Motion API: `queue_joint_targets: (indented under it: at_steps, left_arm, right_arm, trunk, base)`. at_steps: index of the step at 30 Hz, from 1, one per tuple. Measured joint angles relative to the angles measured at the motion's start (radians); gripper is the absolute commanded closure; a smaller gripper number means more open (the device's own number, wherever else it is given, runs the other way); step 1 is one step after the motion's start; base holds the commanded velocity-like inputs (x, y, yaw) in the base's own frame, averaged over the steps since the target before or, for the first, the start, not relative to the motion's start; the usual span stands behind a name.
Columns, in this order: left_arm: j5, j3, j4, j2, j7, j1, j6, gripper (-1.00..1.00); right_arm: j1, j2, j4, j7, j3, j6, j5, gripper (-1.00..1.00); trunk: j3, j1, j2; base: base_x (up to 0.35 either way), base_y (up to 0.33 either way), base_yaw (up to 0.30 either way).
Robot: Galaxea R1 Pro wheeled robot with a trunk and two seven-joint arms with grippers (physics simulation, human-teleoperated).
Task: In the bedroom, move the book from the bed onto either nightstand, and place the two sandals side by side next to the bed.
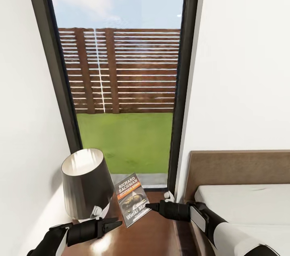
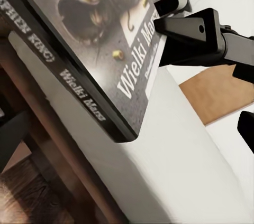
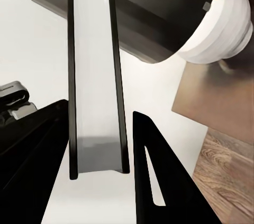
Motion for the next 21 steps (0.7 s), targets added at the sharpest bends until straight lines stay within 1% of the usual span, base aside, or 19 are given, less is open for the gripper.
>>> queue_joint_targets:
  at_steps: [1,3,5,21]
  left_arm:
    - [0.000,0.000,0.000,-0.001,0.005,0.000,0.000,-1.00]
    - [0.000,0.000,0.001,-0.010,0.028,0.000,0.000,-1.00]
    - [0.000,0.000,0.001,-0.013,0.034,0.000,0.000,-1.00]
    - [0.000,0.000,0.000,-0.014,0.037,0.000,0.000,-1.00]
  right_arm:
    - [0.000,0.000,0.000,0.000,0.000,0.000,0.000,1.00]
    - [0.000,0.000,0.000,0.000,-0.001,0.000,0.000,1.00]
    - [0.000,0.000,0.000,0.000,-0.001,0.001,0.000,1.00]
    - [0.000,0.000,0.000,0.005,-0.006,0.002,0.000,1.00]
  trunk:
    - [-0.003,0.004,-0.007]
    - [-0.009,0.012,-0.021]
    - [-0.016,0.019,-0.035]
    - [-0.066,0.081,-0.147]
  base:
    - [0.000,0.000,0.000]
    - [0.000,0.000,0.000]
    - [0.000,0.000,0.000]
    - [0.000,0.000,0.000]
